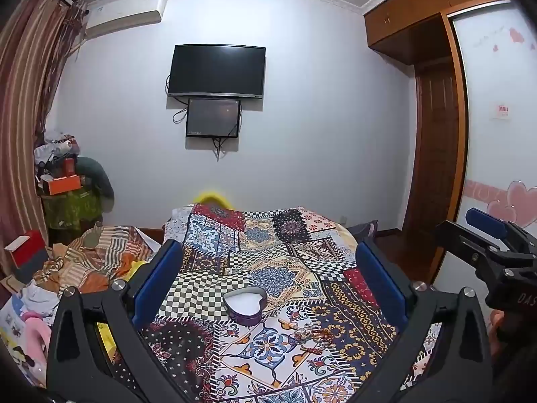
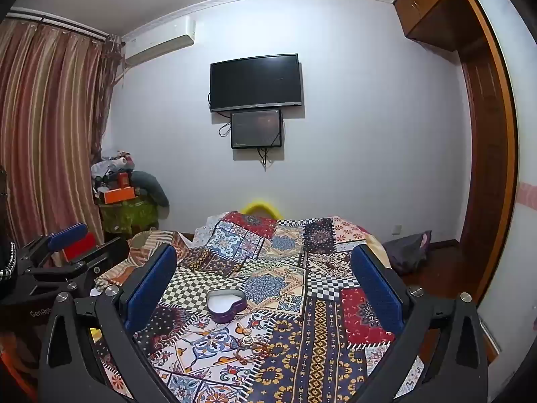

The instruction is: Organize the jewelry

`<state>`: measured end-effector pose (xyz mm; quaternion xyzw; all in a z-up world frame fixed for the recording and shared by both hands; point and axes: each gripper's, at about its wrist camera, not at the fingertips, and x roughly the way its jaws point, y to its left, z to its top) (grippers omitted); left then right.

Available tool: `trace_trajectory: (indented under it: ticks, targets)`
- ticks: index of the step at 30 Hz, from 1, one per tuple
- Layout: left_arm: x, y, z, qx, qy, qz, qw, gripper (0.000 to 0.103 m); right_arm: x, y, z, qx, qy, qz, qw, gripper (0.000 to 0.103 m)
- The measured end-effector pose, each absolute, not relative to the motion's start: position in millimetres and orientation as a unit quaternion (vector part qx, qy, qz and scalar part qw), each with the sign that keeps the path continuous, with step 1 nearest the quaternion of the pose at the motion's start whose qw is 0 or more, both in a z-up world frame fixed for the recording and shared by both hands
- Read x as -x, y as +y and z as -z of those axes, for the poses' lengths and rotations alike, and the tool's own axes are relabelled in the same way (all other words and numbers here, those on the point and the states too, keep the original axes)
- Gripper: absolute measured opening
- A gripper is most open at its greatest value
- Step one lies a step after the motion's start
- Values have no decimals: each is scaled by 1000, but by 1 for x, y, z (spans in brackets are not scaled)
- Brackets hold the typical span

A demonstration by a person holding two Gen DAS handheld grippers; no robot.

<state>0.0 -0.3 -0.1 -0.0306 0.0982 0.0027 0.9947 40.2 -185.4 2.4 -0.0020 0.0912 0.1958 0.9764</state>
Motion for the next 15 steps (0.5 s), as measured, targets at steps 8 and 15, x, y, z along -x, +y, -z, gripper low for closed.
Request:
trace_trajectory:
  ticks: [8,15]
  targets:
    - [-2,-2,1,31,99,-2,995,103,-40,-185,-2,2,91,-195,977,103]
    - [-3,-5,4,32,101,-1,994,103,-41,-186,-1,2,91,-195,977,103]
